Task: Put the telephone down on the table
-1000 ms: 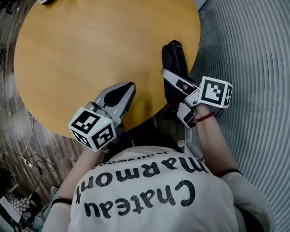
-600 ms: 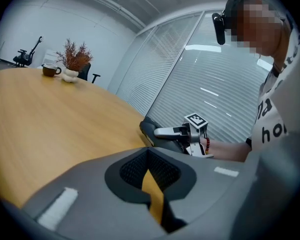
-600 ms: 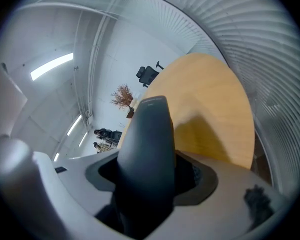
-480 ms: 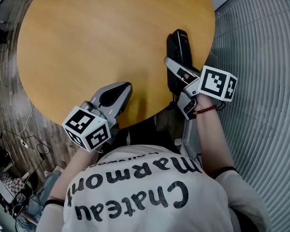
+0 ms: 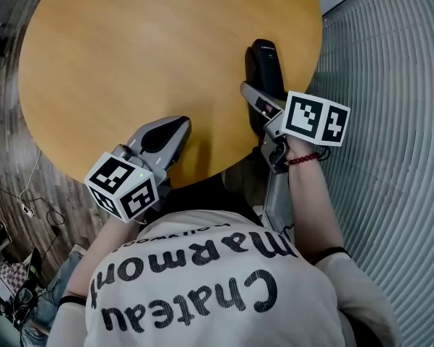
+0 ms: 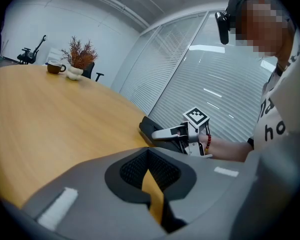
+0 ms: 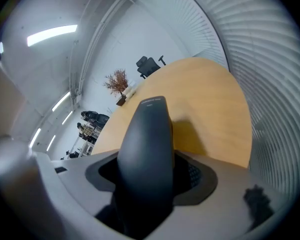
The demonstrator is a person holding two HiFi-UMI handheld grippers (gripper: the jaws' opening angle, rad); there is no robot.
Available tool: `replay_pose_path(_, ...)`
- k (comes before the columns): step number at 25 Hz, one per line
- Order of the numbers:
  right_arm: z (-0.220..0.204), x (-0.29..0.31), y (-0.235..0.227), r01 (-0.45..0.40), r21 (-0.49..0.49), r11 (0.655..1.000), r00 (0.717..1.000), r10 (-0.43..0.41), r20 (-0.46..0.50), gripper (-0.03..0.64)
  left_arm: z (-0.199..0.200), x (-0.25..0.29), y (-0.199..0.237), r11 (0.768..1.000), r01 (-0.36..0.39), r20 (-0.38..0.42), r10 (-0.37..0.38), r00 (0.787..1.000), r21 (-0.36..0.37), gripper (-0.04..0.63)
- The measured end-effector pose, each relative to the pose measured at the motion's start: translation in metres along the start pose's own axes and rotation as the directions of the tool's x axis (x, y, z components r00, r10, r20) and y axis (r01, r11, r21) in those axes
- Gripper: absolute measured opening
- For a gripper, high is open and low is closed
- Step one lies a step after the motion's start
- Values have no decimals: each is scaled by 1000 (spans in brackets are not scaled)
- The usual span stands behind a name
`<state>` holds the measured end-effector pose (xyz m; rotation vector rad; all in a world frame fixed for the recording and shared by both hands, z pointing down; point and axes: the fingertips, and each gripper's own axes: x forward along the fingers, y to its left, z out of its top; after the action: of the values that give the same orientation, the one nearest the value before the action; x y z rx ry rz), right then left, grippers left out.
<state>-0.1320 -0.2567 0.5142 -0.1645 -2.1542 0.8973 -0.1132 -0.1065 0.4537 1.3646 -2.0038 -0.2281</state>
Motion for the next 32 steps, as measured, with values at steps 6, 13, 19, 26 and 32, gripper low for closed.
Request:
replay_pose_path(6, -3, 9, -4, 48, -19, 999, 998, -48, -27, 305, 2, 3, 7, 1000, -2, 15, 2, 1000, 1, 6)
replay_pose_path(13, -4, 9, -7, 179, -154, 972, 982, -185, -29, 305, 27, 11, 5, 1000, -8, 72, 8, 997, 0, 6)
replay_pose_path(19, -10, 11, -15, 211, -151, 966, 976, -218, -30, 305, 36, 18, 0, 1000, 8, 103, -9, 995, 11, 6)
replay_pose_path(26, 1, 11, -9, 277, -201, 940, 958, -287, -25, 305, 66, 15, 11, 1000, 5, 139, -2, 990, -21, 6)
replay_pose_path(32, -4, 11, -14, 292, -226, 929, 953, -303, -17, 305, 76, 12, 13, 1000, 1, 180, -1, 984, 0, 6)
